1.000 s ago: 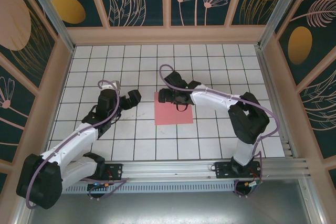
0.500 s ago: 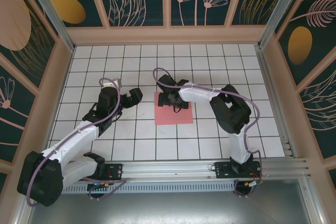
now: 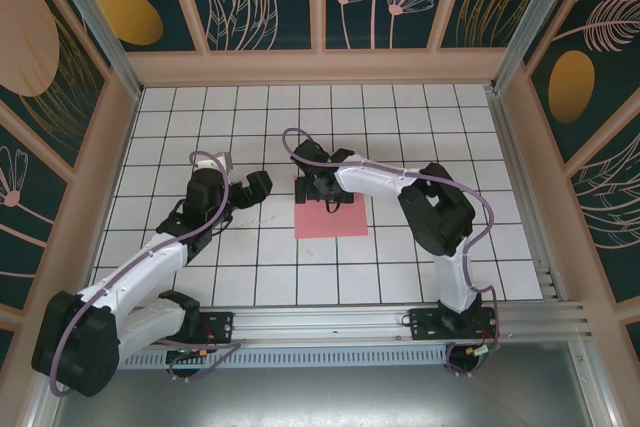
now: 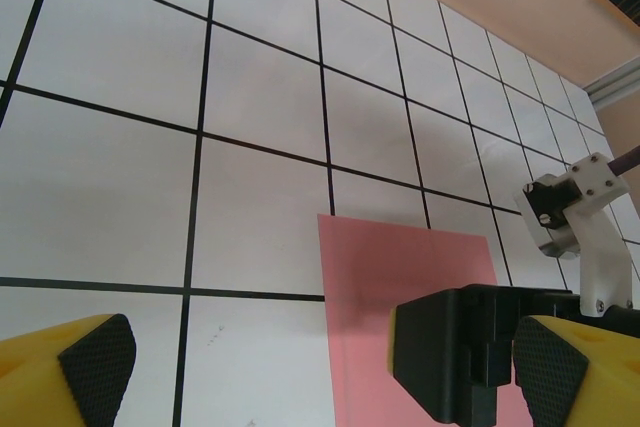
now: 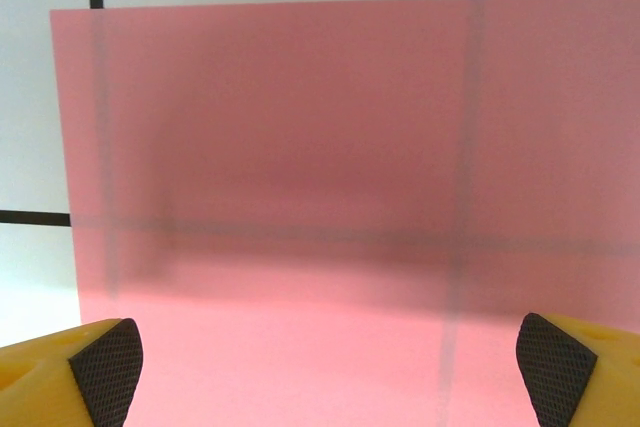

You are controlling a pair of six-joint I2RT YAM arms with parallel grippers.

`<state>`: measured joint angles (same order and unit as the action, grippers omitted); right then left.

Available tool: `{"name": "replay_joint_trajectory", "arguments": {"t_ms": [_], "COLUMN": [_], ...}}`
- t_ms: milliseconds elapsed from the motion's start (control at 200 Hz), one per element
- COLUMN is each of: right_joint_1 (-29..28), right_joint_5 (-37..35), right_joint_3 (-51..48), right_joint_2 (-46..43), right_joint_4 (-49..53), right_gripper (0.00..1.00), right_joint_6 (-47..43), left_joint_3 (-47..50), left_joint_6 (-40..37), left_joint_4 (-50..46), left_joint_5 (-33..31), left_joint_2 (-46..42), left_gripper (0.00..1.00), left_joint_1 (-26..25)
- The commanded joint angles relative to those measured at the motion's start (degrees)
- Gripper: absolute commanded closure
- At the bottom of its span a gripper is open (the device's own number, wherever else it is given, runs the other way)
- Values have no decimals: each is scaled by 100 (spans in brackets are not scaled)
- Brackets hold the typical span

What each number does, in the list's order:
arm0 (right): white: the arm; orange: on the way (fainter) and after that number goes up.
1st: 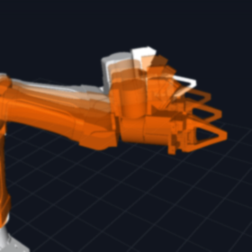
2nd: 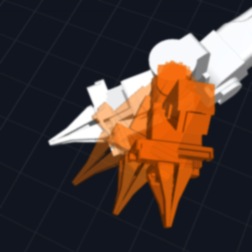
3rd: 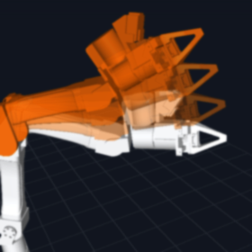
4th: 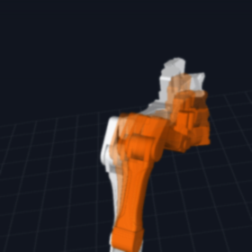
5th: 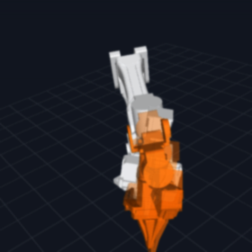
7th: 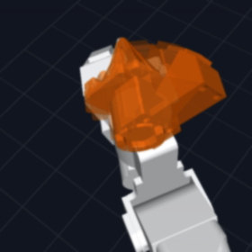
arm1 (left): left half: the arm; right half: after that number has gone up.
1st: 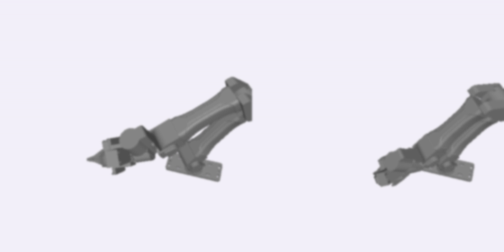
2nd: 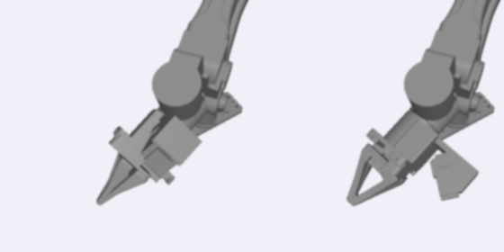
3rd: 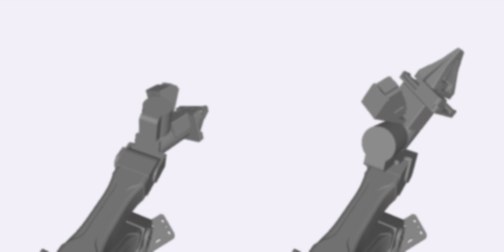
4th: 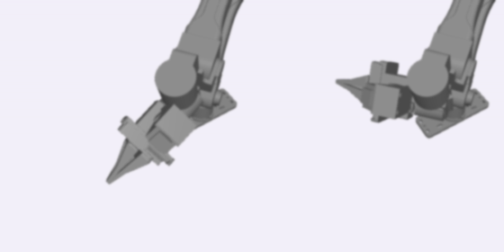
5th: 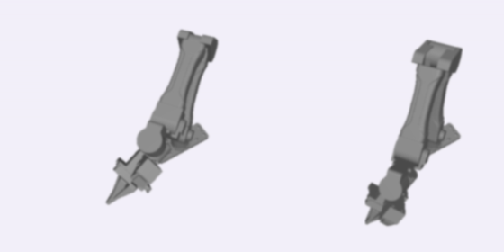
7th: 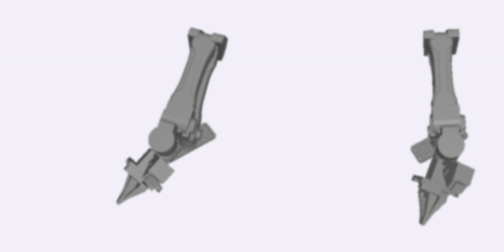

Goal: Fold a paper plane with a square sheet of paper (pick it up from the middle)

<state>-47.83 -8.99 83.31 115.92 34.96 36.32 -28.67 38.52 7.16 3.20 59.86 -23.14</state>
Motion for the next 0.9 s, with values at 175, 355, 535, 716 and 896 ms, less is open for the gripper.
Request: {"name": "replay_joint_trajectory", "arguments": {"t_ms": [175,355,535,716,896], "right_joint_1": [-23,-14,-37,40,55], "right_joint_5": [-63,-142,-175,-199,160], "right_joint_3": [-113,-167,-51,-132,-374], "right_joint_2": [154,168,82,-9,34], "right_joint_4": [213,266,346,291,-99], "right_gripper": [1,1,1,1,1], "right_joint_6": [-106,-116,-149,-168,-213], "left_joint_3": [116,107,107,107,121], "left_joint_6": [-80,-96,-107,-117,-110], "left_joint_4": [163,147,129,119,134], "left_joint_5": [-2,-35,-34,-6,12], "left_joint_2": [-158,-185,-185,-200,-185], "left_gripper": [1,1,1,1,1], "left_joint_1": [37,36,37,37,37]}}
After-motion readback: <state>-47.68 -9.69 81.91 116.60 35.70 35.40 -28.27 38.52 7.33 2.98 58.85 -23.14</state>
